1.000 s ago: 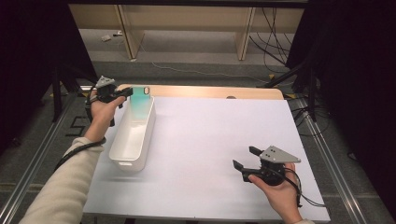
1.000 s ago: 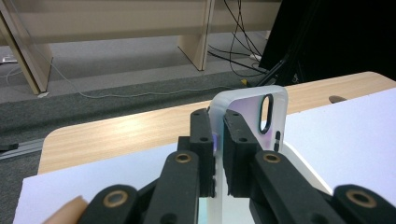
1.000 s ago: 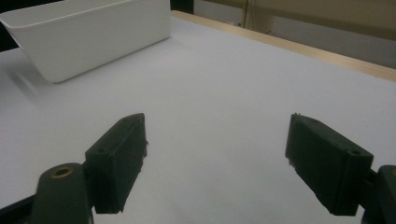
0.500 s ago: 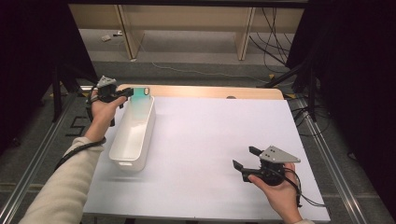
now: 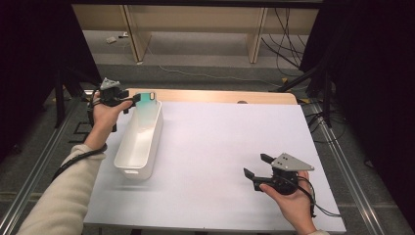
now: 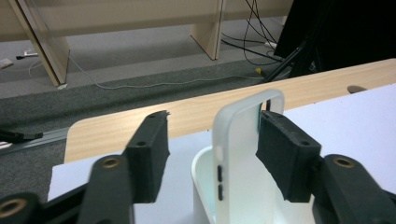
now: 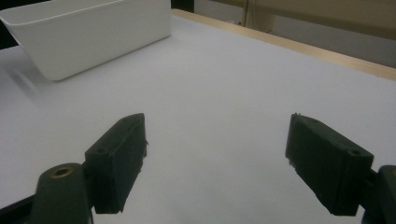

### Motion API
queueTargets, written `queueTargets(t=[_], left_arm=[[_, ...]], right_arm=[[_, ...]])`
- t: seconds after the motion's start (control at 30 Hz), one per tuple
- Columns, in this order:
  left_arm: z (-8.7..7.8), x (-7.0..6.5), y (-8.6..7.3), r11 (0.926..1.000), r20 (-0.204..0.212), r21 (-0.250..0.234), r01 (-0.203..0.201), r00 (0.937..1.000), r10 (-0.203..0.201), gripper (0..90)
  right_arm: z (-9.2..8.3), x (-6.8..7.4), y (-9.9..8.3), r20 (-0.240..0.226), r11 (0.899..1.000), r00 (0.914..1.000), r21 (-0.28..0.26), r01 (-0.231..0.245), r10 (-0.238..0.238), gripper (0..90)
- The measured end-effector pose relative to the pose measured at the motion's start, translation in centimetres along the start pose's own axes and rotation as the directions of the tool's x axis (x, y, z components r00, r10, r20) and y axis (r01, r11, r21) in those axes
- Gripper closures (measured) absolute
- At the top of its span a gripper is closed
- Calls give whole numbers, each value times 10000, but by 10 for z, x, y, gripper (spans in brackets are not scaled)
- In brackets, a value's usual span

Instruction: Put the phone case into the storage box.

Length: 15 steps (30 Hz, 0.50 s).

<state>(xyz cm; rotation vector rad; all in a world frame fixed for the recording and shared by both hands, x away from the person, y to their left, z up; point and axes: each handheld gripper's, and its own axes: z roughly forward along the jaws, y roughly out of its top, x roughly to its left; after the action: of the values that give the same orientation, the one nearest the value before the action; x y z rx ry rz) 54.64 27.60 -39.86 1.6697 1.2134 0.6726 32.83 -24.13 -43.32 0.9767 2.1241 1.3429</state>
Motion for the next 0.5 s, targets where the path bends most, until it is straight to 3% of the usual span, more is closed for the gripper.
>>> queueTargets(t=[0.17, 0.5], left_arm=[[-3, -1, 5, 9997, -146, 197, -128, 9998, 131, 331], [-9, -5, 4, 9999, -107, 60, -109, 9999, 110, 244]], right_arm=[[0, 0, 0, 25, 10000, 10000, 23, 20, -20, 216], [0, 0, 0, 26, 10000, 10000, 14, 15, -15, 217]])
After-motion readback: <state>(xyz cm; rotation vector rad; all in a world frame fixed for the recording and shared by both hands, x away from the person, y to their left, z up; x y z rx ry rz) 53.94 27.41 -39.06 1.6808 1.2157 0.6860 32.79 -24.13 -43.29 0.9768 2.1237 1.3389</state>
